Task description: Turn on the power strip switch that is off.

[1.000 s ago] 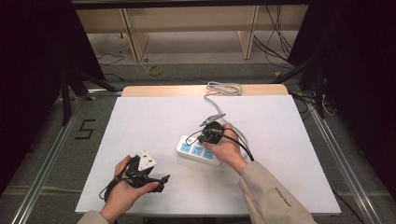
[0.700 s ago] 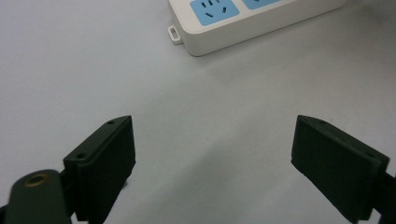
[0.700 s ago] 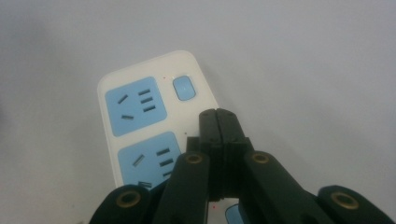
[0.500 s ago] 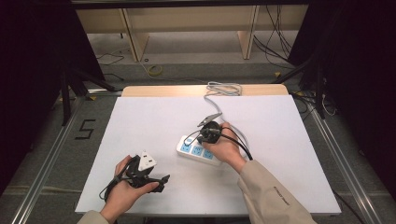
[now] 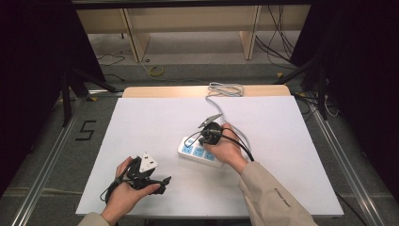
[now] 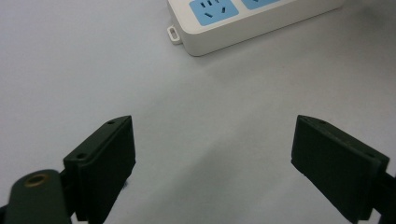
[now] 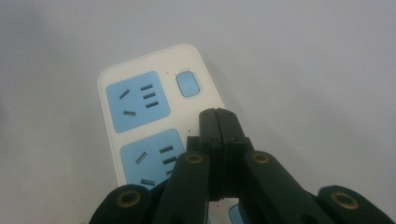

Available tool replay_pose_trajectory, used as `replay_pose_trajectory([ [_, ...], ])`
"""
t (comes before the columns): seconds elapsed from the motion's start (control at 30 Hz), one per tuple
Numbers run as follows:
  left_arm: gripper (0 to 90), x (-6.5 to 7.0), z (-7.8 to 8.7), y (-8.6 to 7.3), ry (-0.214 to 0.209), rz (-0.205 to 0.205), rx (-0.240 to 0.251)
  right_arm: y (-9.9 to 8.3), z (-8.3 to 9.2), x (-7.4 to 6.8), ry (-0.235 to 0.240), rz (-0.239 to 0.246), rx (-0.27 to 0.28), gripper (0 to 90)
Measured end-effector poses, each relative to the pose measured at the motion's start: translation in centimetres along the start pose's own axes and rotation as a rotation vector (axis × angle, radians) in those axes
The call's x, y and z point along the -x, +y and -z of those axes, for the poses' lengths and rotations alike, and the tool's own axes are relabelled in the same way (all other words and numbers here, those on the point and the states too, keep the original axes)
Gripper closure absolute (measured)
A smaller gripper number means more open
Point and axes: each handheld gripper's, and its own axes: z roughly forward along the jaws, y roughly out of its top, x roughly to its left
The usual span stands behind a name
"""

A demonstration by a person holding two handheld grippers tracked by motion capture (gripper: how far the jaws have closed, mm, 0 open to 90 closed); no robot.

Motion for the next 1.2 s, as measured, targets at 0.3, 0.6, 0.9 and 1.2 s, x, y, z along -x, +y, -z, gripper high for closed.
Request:
replay_pose_trajectory([
  [0.3, 13.2, 0.02, -0.01, 0.02, 0.000, 0.001, 0.001, 0.06, -0.06, -0.13, -0.008, -0.010, -0.010, 90.0],
  [0.6, 13.2, 0.06, -0.04, 0.02, -0.001, 0.004, 0.002, 0.30, -0.10, -0.27, -0.020, -0.001, -0.029, 90.0],
  [0.9, 13.2, 0.10, -0.05, 0.03, 0.000, 0.006, 0.003, 0.35, -0.13, -0.29, -0.020, -0.004, -0.035, 90.0],
  [1.2, 13.2, 0.12, -0.04, 0.05, 0.001, 0.005, 0.003, 0.48, -0.18, -0.42, -0.028, 0.005, -0.041, 90.0],
])
